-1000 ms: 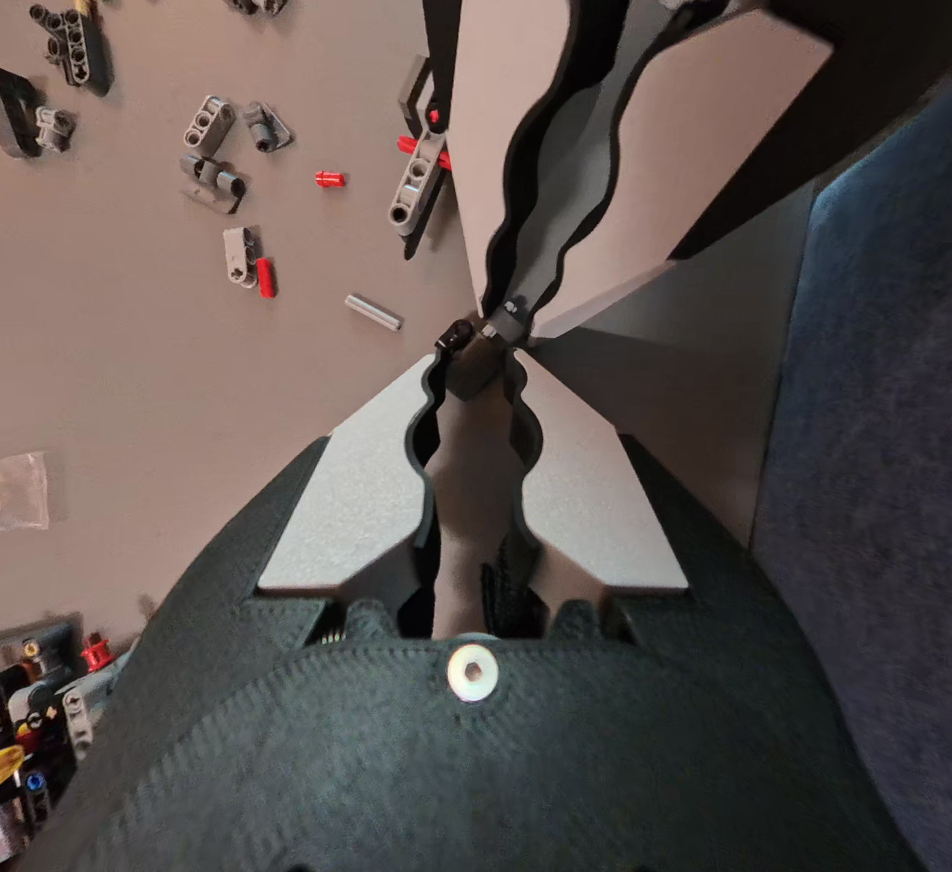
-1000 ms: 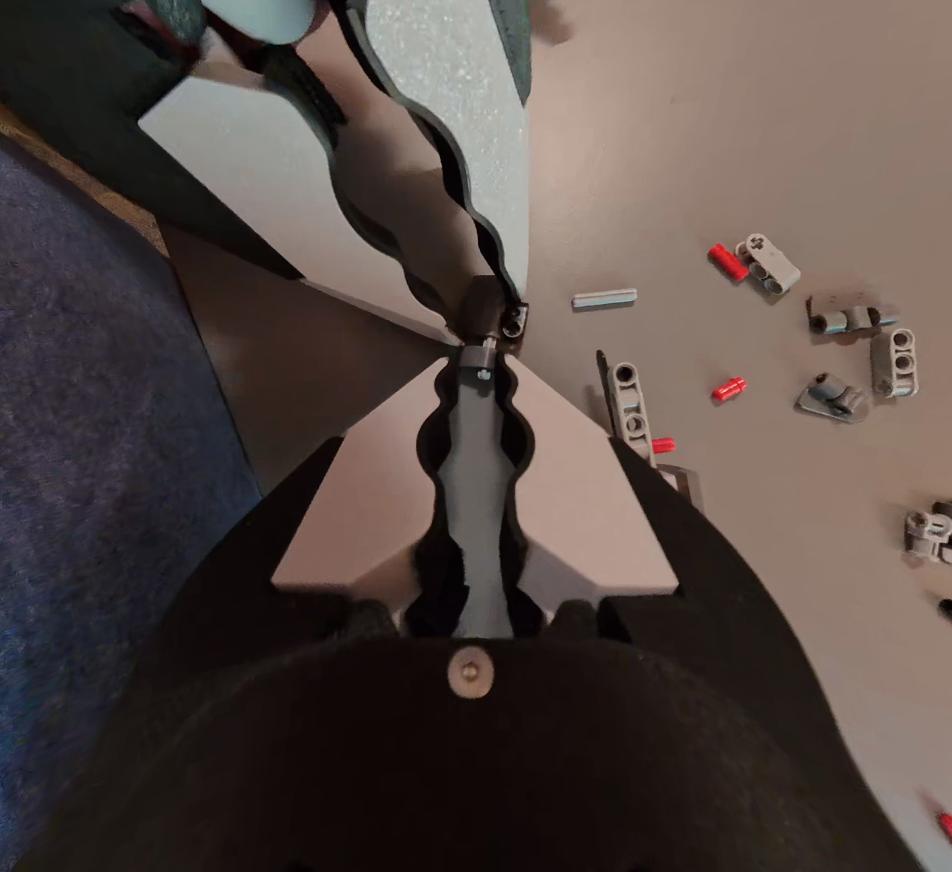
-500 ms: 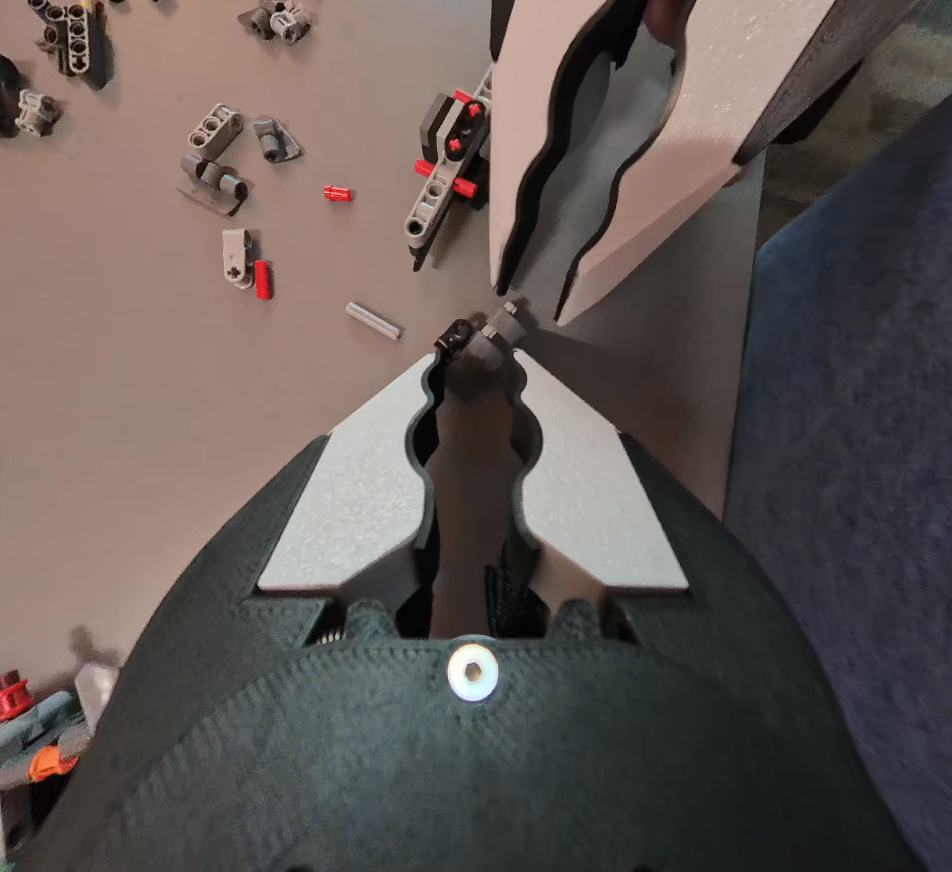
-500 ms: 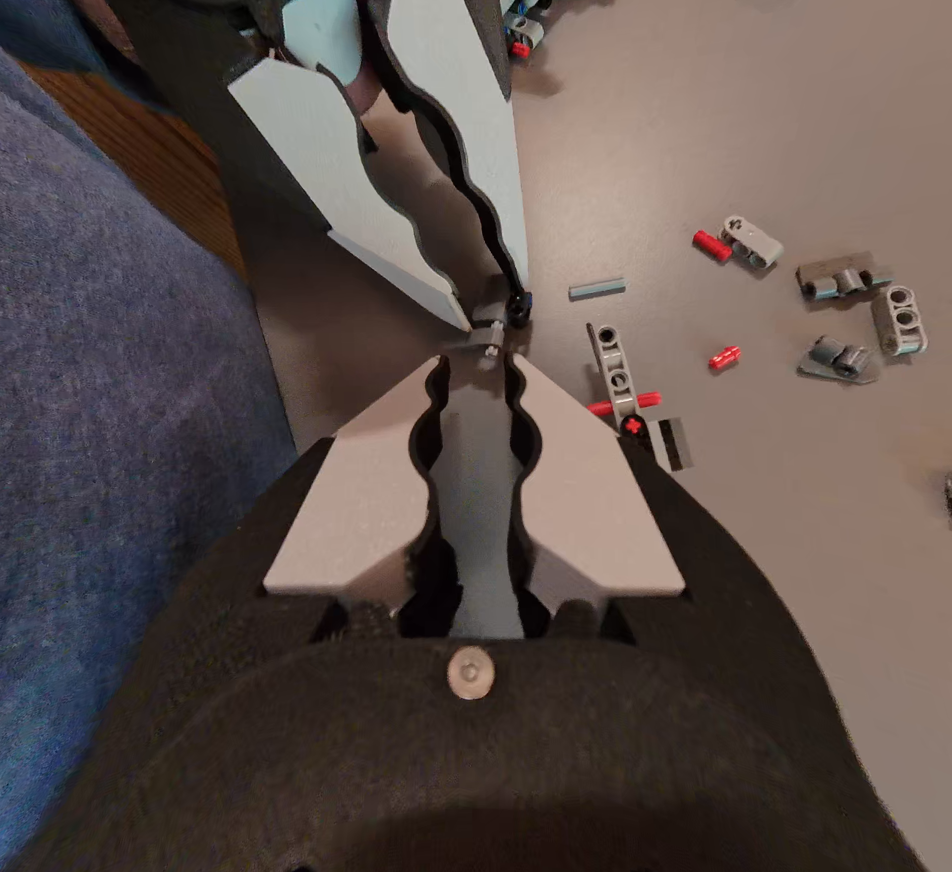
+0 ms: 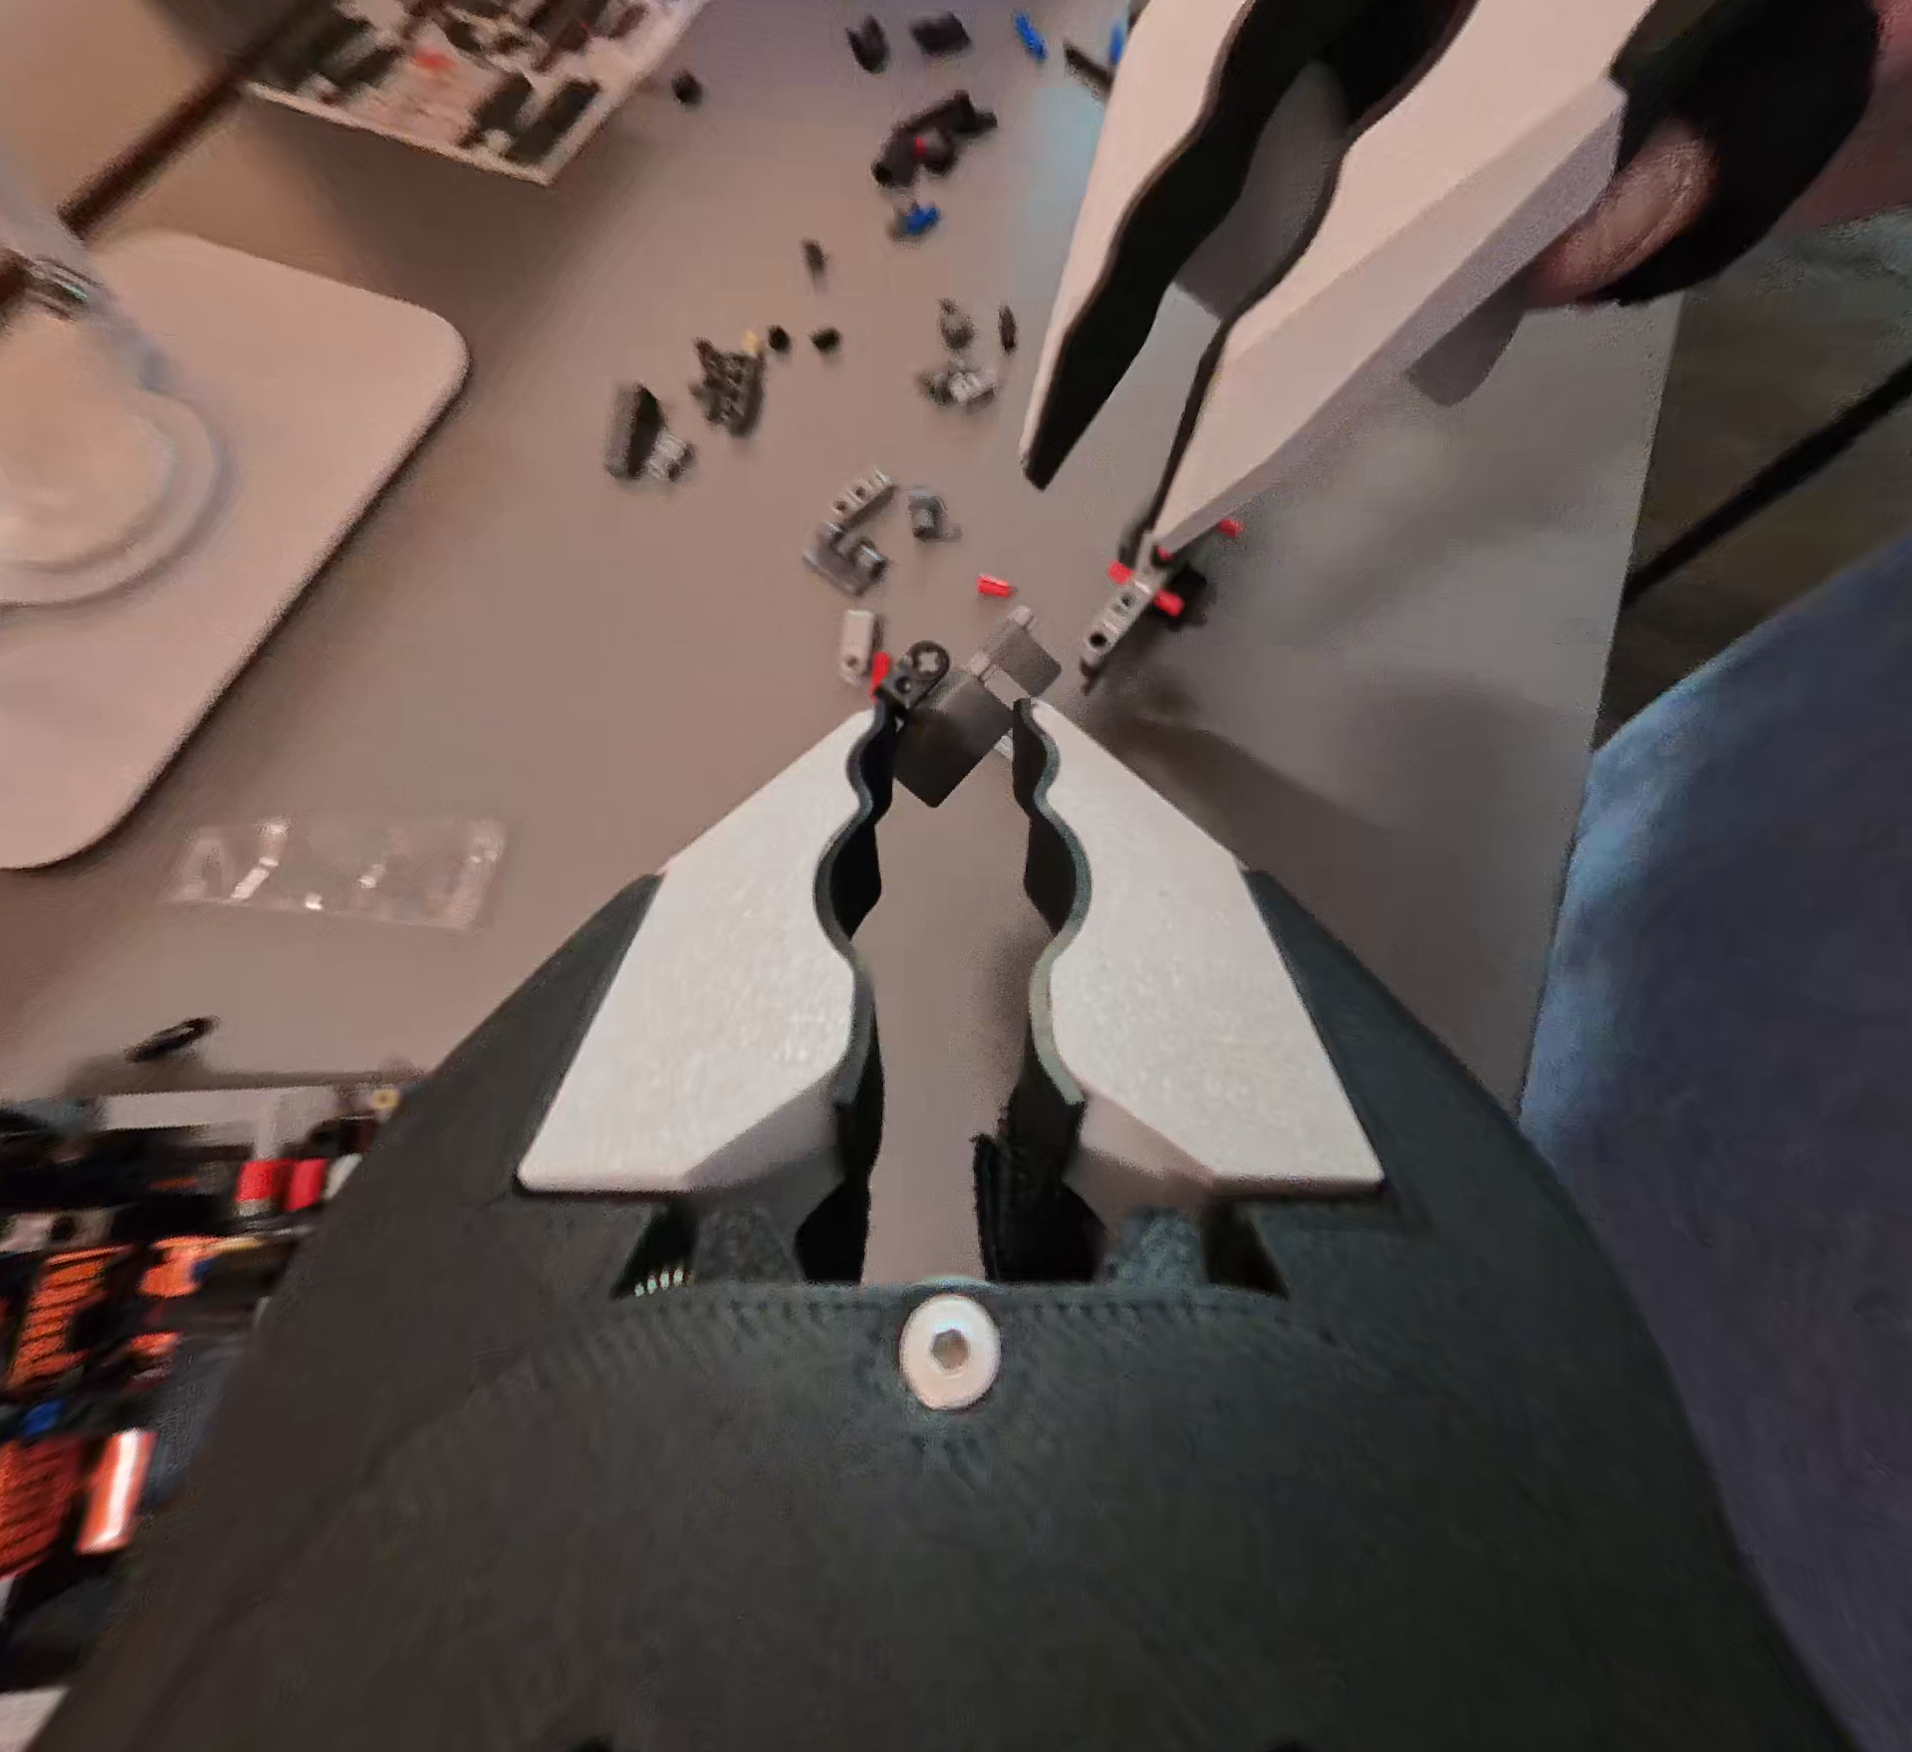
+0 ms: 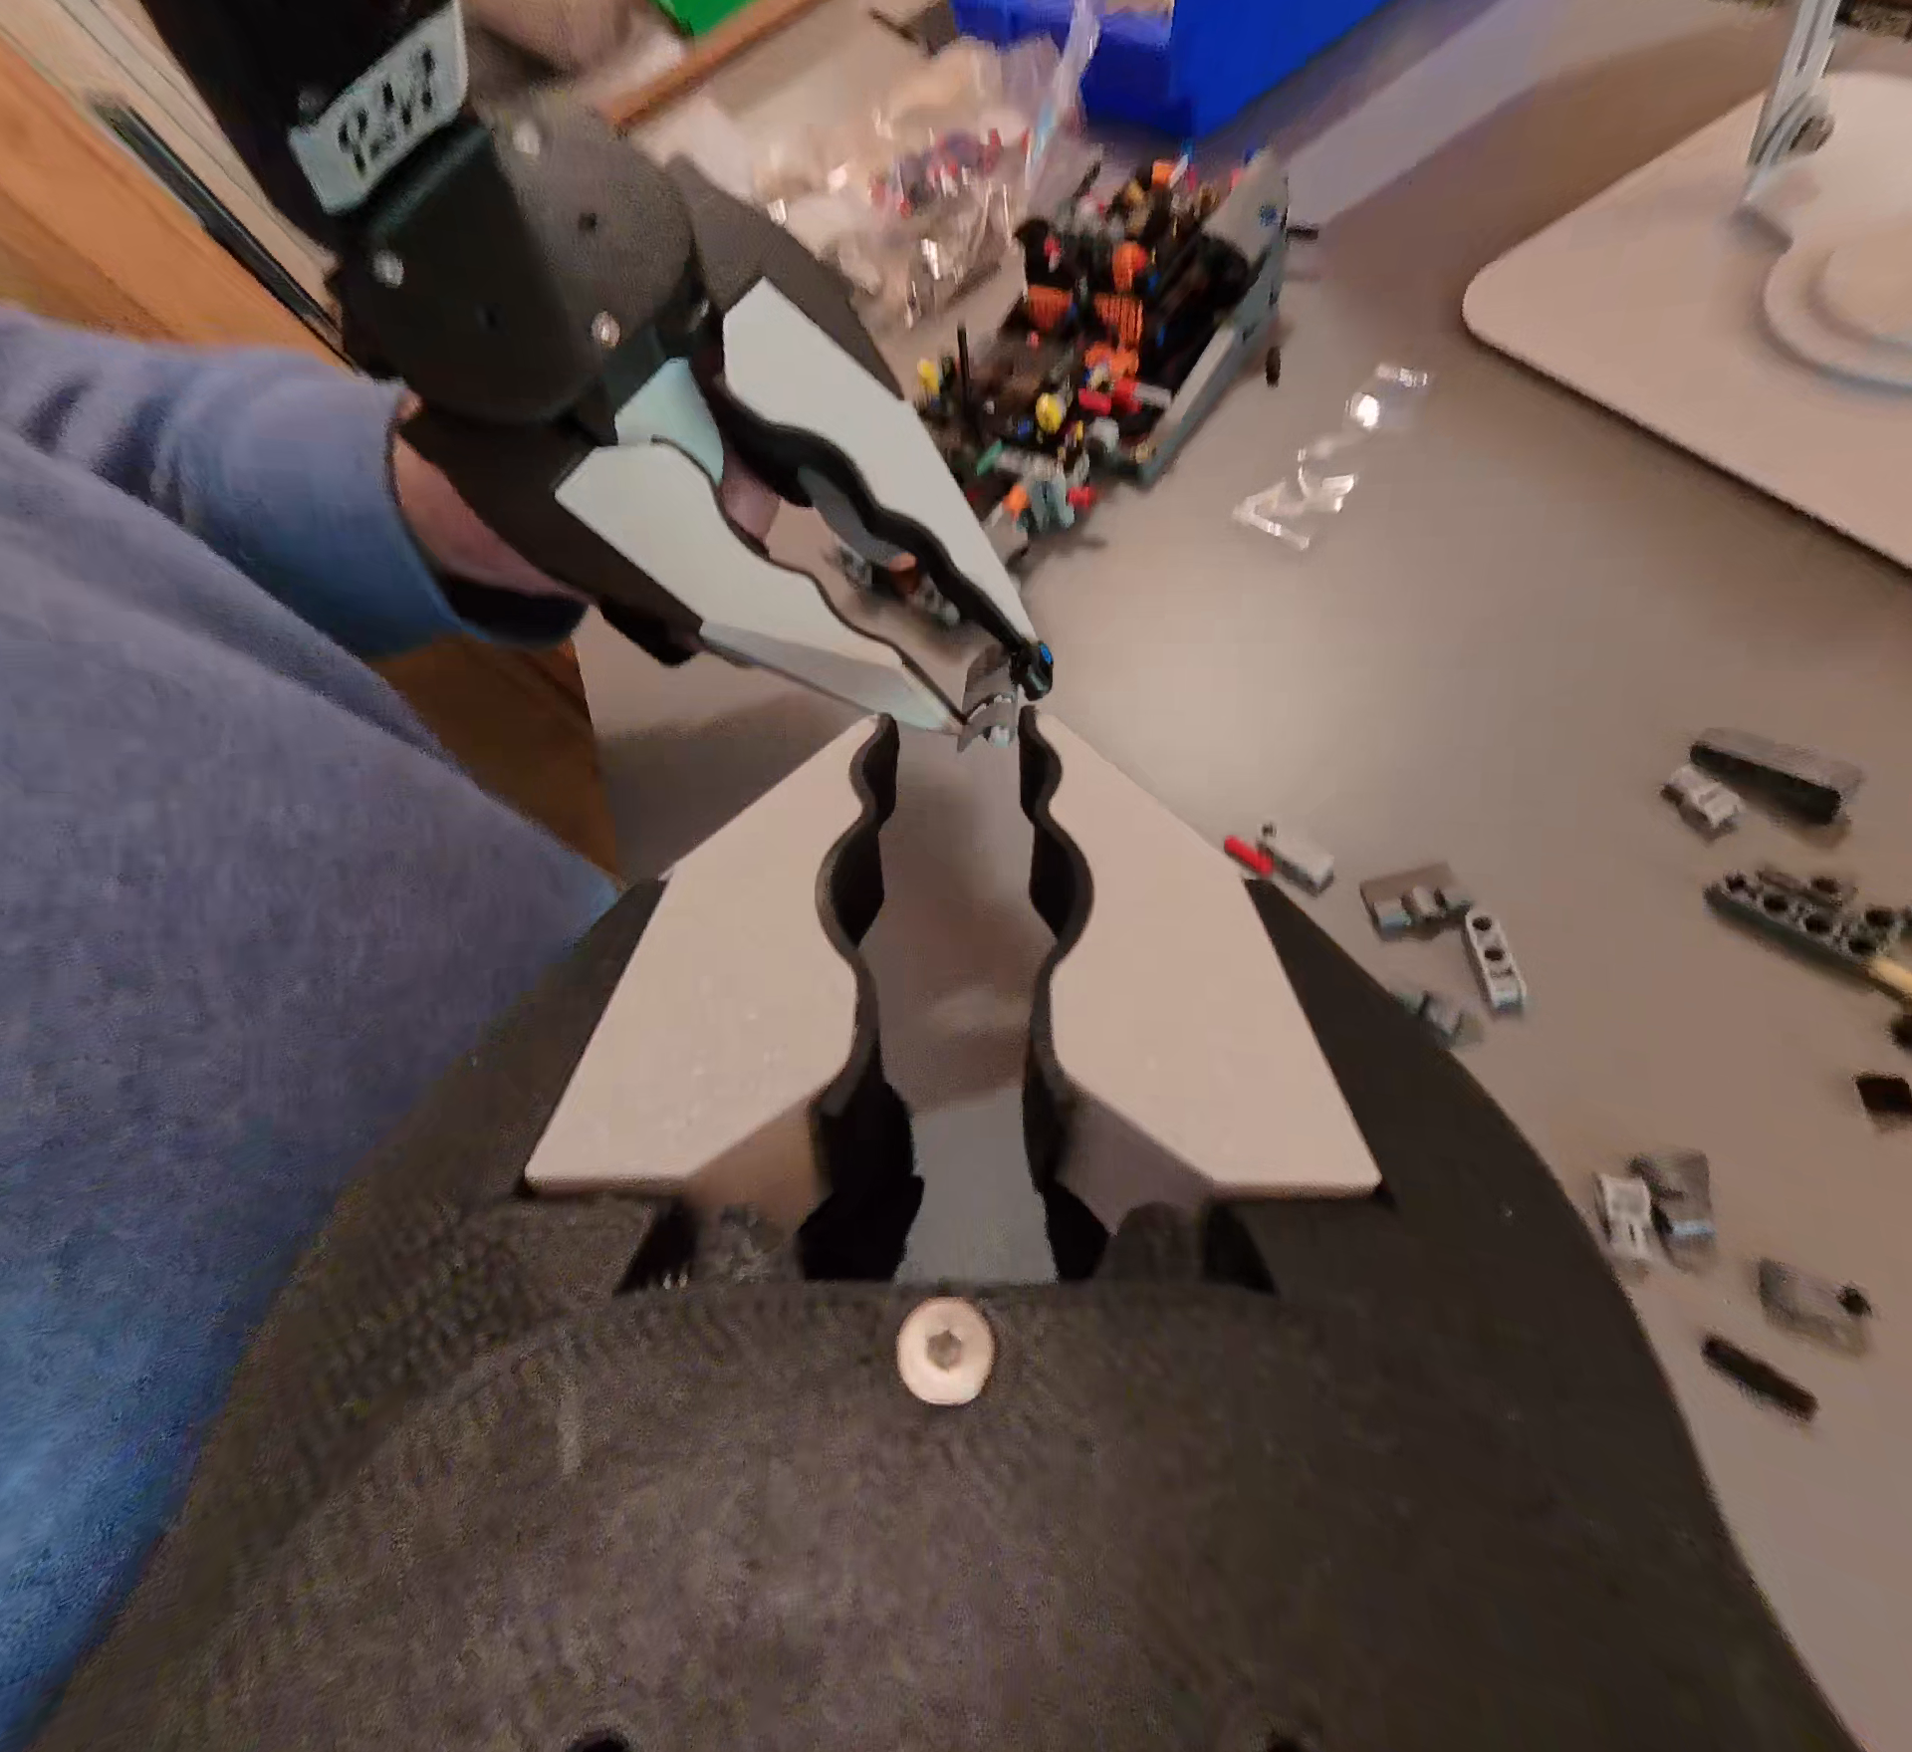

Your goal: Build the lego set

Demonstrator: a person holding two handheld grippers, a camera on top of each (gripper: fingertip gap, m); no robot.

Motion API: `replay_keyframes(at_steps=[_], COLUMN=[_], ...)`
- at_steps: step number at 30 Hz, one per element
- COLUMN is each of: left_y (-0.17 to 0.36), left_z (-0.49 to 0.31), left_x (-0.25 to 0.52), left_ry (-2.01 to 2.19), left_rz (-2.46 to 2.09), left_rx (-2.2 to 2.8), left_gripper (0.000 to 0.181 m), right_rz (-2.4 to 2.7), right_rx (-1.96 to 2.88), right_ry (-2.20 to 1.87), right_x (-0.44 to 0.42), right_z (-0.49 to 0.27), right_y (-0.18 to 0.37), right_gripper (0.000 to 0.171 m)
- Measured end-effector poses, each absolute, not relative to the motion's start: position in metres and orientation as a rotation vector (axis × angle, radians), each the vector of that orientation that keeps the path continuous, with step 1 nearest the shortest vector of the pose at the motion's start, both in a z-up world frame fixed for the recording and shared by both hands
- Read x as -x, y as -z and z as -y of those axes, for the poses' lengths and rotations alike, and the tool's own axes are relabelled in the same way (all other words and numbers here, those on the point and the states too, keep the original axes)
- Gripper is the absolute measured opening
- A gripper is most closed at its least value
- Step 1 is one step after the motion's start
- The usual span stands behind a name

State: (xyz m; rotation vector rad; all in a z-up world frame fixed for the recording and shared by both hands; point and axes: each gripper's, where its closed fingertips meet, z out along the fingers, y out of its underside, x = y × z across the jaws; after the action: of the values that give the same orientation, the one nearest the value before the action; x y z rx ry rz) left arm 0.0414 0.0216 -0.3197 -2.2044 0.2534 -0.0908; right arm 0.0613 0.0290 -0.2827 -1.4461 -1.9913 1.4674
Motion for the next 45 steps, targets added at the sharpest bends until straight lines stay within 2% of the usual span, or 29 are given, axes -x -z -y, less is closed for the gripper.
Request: replay_keyframes(at_steps=[10,18,26,45], left_y=[0.259,0.227,0.202,0.189], left_z=[-0.039,-0.050,-0.066,-0.122], left_x=[-0.007,-0.006,-0.009,-0.030], left_ry=[-0.086,0.093,0.213,0.268], left_rz=[-0.231,-0.135,-0.048,0.026], left_rx=[2.056,1.923,1.794,1.726], left_gripper=[0.021,0.021,0.021,0.021], right_rz=[1.864,1.801,1.630,1.517], right_rx=[1.448,1.365,1.357,1.344], right_ry=[-1.850,-2.214,-2.505,-2.647], right_x=[-0.015,-0.013,-0.013,-0.031], right_z=[-0.050,-0.053,-0.065,-0.113], right_y=[0.237,0.209,0.188,0.186], right_gripper=[0.031,0.043,0.044,0.042])
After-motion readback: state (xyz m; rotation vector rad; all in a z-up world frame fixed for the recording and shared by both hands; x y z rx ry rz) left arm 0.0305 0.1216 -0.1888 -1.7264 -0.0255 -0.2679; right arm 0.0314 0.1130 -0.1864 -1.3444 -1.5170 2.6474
